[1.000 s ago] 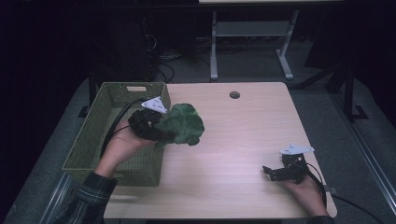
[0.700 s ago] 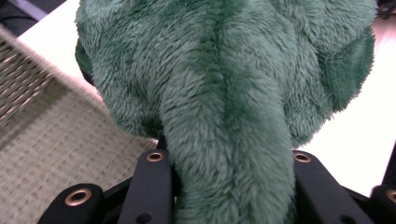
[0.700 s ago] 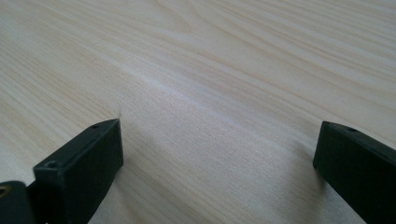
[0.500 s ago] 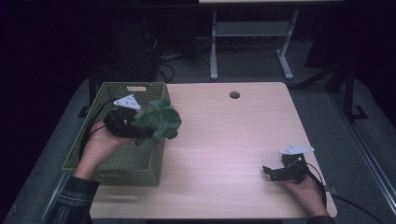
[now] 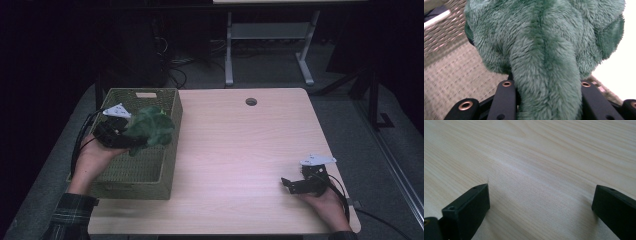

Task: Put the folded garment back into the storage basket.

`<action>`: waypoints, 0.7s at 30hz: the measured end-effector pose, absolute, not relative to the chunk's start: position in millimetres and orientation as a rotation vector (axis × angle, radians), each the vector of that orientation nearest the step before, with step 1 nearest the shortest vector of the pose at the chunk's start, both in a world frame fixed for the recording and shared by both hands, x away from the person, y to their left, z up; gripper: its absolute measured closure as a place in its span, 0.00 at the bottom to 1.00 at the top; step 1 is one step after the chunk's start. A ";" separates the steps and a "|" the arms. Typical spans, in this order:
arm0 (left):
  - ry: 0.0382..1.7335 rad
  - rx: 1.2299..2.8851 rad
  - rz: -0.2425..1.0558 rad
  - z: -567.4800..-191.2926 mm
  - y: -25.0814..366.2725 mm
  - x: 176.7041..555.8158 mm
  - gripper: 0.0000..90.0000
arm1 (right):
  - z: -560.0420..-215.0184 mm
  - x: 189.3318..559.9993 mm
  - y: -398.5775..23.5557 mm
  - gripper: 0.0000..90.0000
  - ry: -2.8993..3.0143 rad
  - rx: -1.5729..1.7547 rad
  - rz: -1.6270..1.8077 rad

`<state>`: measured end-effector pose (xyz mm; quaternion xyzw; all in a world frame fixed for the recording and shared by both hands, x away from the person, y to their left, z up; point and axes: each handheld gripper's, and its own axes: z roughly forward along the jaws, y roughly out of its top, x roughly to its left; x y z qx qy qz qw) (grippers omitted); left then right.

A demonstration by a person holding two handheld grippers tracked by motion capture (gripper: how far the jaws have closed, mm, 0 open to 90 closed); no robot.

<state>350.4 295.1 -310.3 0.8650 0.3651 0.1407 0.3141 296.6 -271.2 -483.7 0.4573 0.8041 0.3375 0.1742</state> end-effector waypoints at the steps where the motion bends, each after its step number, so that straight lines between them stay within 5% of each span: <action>1: 0.978 2.275 0.378 -312.4 298.2 351.2 0.73 | -483.7 296.5 -271.3 0.01 2.279 1.295 0.955; 21: 1.157 2.325 0.377 -375.4 330.4 373.3 0.73 | -483.9 297.1 -271.3 0.00 2.274 1.310 0.947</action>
